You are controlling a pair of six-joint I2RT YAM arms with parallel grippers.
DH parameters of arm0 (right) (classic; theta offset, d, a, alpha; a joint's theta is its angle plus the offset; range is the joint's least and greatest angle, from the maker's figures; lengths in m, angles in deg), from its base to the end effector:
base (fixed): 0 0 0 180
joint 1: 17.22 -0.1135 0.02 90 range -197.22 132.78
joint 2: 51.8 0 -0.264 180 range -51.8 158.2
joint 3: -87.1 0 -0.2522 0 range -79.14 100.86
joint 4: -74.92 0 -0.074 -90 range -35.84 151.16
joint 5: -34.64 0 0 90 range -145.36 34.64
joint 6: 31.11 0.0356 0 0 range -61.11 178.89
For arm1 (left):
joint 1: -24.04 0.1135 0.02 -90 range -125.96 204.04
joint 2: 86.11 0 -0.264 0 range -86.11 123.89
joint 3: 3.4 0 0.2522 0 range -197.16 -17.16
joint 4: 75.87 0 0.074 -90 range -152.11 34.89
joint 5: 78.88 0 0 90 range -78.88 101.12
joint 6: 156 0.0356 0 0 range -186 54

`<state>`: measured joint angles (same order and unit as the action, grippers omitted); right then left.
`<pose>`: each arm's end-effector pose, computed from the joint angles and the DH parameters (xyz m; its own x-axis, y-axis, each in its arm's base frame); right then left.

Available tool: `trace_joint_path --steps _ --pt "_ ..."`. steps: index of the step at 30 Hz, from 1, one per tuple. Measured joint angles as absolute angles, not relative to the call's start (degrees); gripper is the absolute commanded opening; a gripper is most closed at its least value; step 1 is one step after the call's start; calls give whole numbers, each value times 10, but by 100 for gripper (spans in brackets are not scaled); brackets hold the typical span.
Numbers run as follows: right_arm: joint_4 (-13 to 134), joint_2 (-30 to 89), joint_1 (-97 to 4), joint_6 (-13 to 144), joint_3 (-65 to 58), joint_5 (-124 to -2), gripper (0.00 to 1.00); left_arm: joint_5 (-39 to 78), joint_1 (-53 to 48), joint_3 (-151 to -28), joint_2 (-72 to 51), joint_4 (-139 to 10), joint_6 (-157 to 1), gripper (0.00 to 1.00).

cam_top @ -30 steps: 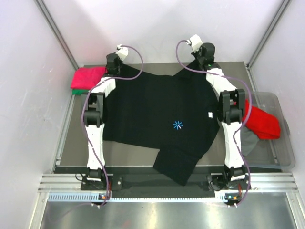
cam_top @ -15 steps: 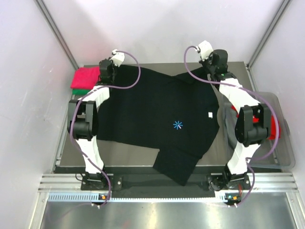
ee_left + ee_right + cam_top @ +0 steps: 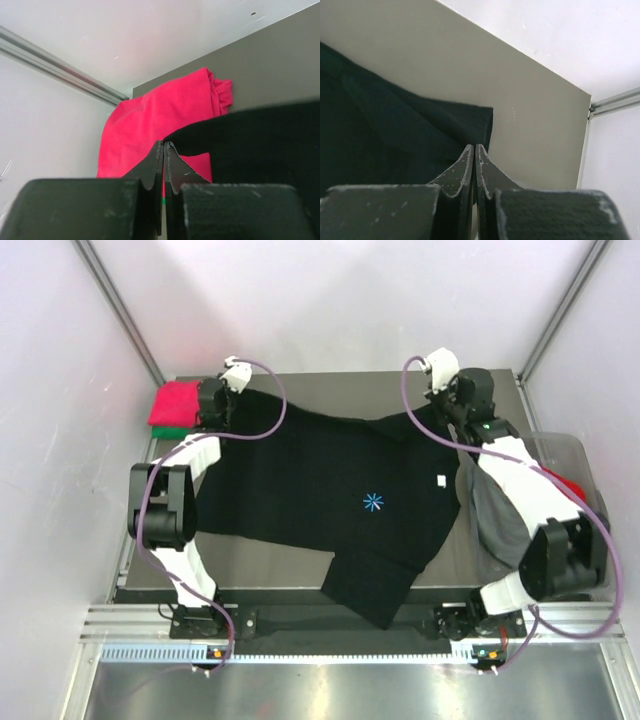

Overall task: Fold and stack the t-shirts
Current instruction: Fold the tshirt

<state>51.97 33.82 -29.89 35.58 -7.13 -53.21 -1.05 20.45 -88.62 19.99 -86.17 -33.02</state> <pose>0.3447 0.0761 0.3349 -0.2738 -0.4669 -0.8409 -0.3199 0.8687 -0.3781 0.4354 -0.0198 0.2573 -0.2330 0.5478 -0.8035 -0.0224 0.8230 0.5676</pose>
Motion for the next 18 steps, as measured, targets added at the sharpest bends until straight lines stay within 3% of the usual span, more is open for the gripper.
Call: trace_joint_path --steps 7,18 --pt "490 219 -314 380 -139 -539 0 9 208 -840 144 -854 -334 0" --pt "442 133 -316 397 -222 -556 0 34 210 -750 61 -818 -344 0"
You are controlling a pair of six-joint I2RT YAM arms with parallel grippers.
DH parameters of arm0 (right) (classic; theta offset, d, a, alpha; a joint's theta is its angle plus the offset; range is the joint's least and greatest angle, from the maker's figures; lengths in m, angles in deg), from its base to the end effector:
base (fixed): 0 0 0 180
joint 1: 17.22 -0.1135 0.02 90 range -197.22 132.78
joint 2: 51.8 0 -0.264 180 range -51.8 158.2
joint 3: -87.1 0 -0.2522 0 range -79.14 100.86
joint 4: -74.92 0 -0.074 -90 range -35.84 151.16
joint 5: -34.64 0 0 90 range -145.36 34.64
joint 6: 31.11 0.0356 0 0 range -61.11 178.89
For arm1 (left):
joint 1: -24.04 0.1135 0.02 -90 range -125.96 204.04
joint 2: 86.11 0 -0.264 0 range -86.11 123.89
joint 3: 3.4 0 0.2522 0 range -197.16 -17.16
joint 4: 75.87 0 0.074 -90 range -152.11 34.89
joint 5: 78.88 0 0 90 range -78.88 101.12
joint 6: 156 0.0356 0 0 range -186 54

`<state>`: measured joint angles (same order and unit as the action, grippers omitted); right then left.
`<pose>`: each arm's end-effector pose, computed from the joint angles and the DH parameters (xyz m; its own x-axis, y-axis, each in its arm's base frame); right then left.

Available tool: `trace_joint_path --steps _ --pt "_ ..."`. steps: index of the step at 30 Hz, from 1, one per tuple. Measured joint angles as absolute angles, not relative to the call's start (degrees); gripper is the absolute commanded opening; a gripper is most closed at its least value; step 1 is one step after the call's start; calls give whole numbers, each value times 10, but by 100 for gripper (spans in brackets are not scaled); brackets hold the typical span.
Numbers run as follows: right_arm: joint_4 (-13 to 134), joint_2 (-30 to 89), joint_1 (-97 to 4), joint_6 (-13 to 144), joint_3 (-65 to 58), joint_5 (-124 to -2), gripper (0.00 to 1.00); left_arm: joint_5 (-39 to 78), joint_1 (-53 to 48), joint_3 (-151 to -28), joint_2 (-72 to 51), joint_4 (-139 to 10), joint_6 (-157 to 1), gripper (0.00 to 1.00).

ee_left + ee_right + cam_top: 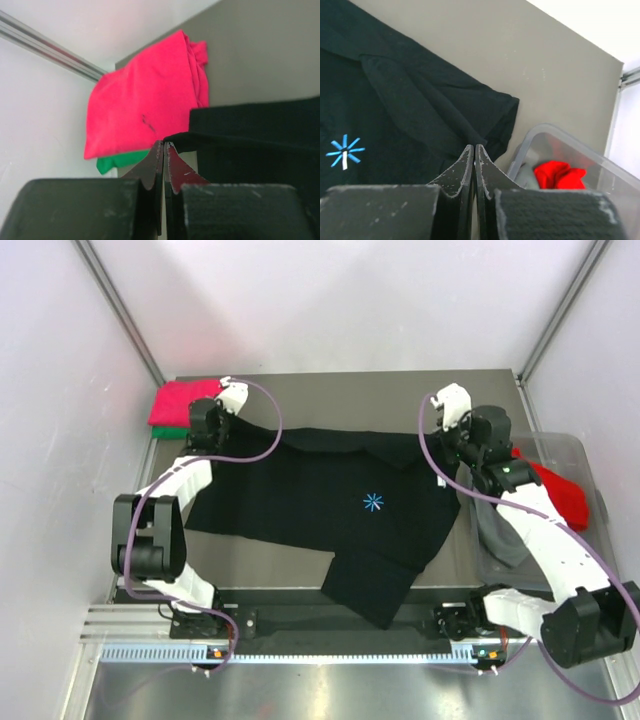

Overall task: Fold and stack the t-shirts
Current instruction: Fold the tshirt

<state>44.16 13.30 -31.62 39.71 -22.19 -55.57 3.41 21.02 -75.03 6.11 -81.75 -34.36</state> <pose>0.2509 0.0645 0.3310 -0.3060 -0.4178 -0.8555 -0.3732 0.8793 -0.2959 0.3717 -0.0148 0.2609 -0.2565 0.5341 -0.8056 0.0671 0.8413 0.5364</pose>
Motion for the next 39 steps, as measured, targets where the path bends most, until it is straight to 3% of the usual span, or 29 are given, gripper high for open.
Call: trace_joint_path --steps 10,39 --pt "418 78 -316 415 -268 -595 0 33 214 -686 33 -804 -344 0" --pt "396 72 -316 441 -308 -689 0 4 240 -580 29 -823 -328 0"
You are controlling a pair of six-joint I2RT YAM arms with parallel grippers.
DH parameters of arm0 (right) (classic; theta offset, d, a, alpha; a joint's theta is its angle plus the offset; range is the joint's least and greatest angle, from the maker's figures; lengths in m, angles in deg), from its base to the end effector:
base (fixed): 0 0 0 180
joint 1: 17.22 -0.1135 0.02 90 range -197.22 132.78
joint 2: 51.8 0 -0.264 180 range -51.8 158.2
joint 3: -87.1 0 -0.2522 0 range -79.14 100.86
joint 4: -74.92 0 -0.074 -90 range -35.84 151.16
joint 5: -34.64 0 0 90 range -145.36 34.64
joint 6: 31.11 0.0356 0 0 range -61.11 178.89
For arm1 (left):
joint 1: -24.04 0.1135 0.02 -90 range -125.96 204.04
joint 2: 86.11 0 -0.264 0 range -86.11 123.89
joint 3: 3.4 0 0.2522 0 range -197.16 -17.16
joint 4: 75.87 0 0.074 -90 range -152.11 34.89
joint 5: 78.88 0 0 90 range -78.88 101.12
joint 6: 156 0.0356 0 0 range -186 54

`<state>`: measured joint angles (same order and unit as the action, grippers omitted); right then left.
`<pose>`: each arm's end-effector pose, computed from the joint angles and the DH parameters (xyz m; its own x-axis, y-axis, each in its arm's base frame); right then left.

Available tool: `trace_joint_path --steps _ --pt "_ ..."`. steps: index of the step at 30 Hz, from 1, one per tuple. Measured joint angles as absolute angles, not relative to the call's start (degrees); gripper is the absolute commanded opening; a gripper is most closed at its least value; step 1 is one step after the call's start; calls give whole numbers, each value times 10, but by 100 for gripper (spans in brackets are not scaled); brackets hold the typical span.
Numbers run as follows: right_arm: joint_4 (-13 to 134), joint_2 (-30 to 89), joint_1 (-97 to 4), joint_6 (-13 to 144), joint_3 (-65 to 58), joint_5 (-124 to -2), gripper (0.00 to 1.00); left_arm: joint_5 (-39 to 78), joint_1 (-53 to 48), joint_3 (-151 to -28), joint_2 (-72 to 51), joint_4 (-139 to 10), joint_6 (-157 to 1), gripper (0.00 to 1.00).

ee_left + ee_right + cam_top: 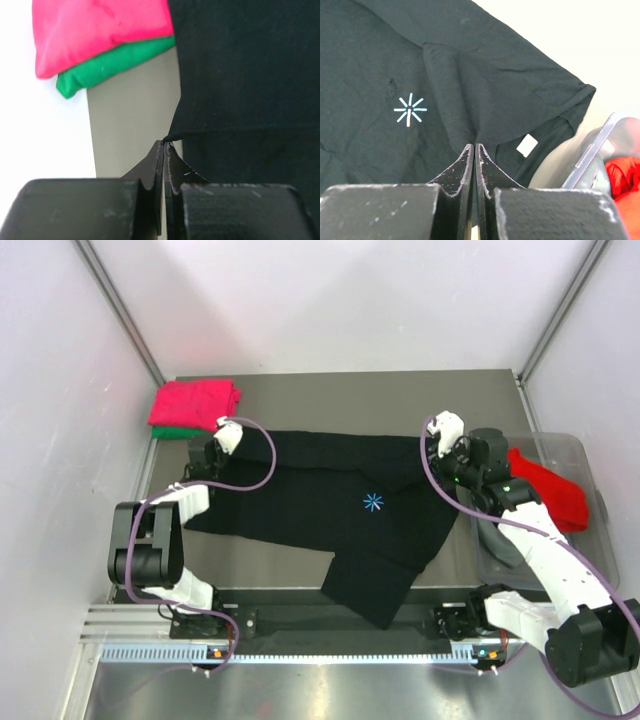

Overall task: Fold and stack the t-shirts
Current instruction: Fold the tshirt

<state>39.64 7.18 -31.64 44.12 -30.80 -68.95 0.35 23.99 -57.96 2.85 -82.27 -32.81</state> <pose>0.2185 0.0648 0.2957 -0.3877 -0.3555 -0.8505 -0.5518 0.8286 -0.0949 0.3195 0.0064 0.1838 -0.4827 0.5382 -0.6909 0.1196 0.8220 0.5568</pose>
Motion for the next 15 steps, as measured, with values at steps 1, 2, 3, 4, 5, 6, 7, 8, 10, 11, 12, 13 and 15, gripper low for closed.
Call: trace_joint_path --steps 1,2,3,4,5,6,7,8,10,11,12,13,15 --pt "397 72 -316 441 -308 -691 0 3 245 -578 29 -823 -328 0" --pt "397 72 -316 441 -309 -692 0 3 249 -577 29 -823 -328 0" --pt "397 72 -316 442 -311 -694 0 3 253 -576 29 -825 -327 0" --pt "397 72 -316 442 -313 -698 0 2 255 -574 29 -827 -326 0" --pt "397 72 -317 443 -316 -701 0 2 257 -573 29 -827 -324 0" --pt "397 72 -317 444 -318 -704 0 2 258 -572 29 -828 -323 9" --pt "397 72 -317 445 -319 -706 0 2 258 -570 29 -829 -320 24" --pt "396 73 -318 446 -319 -709 0 2 258 -569 29 -830 -318 36" --pt "399 75 -318 446 -319 -713 0 4 260 -563 24 -829 -314 53" --pt "398 77 -319 446 -319 -714 0 9 261 -557 16 -826 -318 57" --pt "399 79 -319 446 -319 -715 0 12 262 -553 6 -823 -320 60" --pt "399 79 -320 446 -319 -715 0 15 262 -551 -6 -817 -322 60" --pt "399 80 -321 446 -319 -716 0 18 263 -554 -27 -805 -334 60"
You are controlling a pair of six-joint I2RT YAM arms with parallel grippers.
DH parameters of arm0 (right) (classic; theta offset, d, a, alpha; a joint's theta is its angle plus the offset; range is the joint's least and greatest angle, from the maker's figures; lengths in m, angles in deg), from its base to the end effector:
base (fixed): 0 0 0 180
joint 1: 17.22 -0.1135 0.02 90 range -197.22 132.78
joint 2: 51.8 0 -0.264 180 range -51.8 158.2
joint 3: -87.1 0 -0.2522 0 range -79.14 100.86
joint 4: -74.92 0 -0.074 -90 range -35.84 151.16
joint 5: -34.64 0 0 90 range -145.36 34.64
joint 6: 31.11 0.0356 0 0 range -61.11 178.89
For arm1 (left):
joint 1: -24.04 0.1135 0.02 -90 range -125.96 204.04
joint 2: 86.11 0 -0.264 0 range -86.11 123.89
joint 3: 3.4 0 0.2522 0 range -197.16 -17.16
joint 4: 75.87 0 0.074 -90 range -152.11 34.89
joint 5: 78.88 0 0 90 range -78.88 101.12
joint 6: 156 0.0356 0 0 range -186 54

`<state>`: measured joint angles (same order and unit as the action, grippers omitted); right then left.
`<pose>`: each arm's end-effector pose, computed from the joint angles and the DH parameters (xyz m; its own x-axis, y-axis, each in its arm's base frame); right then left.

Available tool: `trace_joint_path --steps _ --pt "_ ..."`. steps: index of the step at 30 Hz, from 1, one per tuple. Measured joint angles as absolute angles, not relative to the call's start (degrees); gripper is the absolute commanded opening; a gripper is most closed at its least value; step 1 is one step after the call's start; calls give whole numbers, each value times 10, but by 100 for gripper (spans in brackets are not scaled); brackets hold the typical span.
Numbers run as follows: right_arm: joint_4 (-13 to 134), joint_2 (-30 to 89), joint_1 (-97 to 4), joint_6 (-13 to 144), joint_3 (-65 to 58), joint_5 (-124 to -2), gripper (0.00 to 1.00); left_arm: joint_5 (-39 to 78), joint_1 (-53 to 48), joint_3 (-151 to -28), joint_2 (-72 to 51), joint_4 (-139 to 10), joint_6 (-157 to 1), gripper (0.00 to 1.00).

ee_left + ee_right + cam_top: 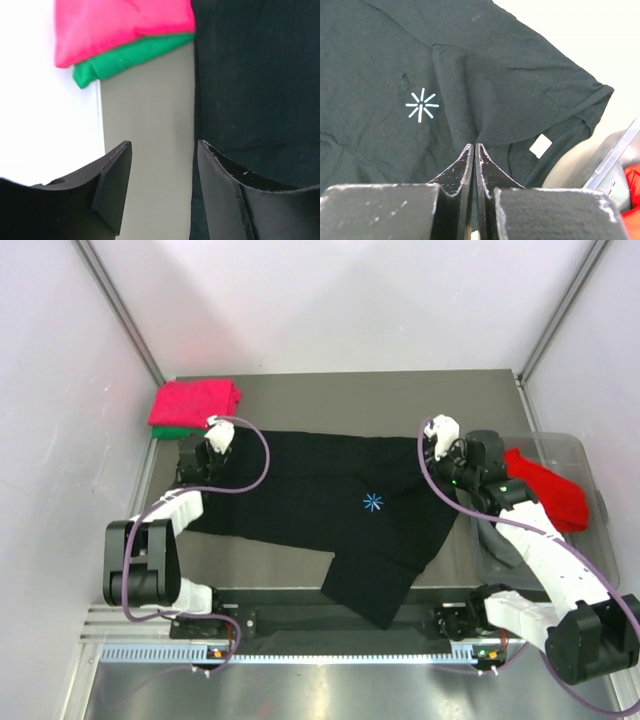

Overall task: Fold and stack the t-shirts
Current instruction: Fold the tshirt

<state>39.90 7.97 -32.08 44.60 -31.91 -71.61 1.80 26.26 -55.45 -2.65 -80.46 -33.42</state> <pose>0.2189 0.0684 0.2868 -0.4048 -0.3526 -0.8437 -0.5891 0.8062 -0.0543 0.3021 0.0175 0.1951 -0.4783 0.5132 -0.7127 0.0889 0.8356 0.5421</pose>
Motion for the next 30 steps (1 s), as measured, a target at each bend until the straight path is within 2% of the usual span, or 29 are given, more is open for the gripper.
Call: trace_joint_path --steps 4,7,8,12,18,23,25,26,27,28,30 --pt "401 80 -321 446 -319 -716 0 22 263 -595 -37 -773 -360 54" --pt "407 88 -321 446 -319 -715 0 51 263 -637 -33 -738 -384 41" --pt "410 95 -321 446 -319 -715 0 68 263 -655 -26 -724 -395 27" --pt "422 136 -321 444 -319 -708 0 121 263 -719 20 -675 -431 11" --pt "448 205 -321 430 -311 -682 0 148 263 -730 60 -613 -460 9" --pt "493 283 -321 414 -256 -648 0 160 263 -716 60 -603 -474 9" --pt "512 320 -321 411 -220 -629 11 164 263 -710 60 -603 -480 9" --pt "518 335 -321 410 -203 -617 24 165 263 -707 60 -603 -482 9" --pt "524 345 -321 412 -190 -606 30 165 263 -704 59 -603 -484 9" --pt "532 351 -321 411 -181 -589 43 166 263 -699 56 -603 -485 9" --pt "544 345 -321 406 -179 -566 54 168 263 -688 48 -602 -489 10"
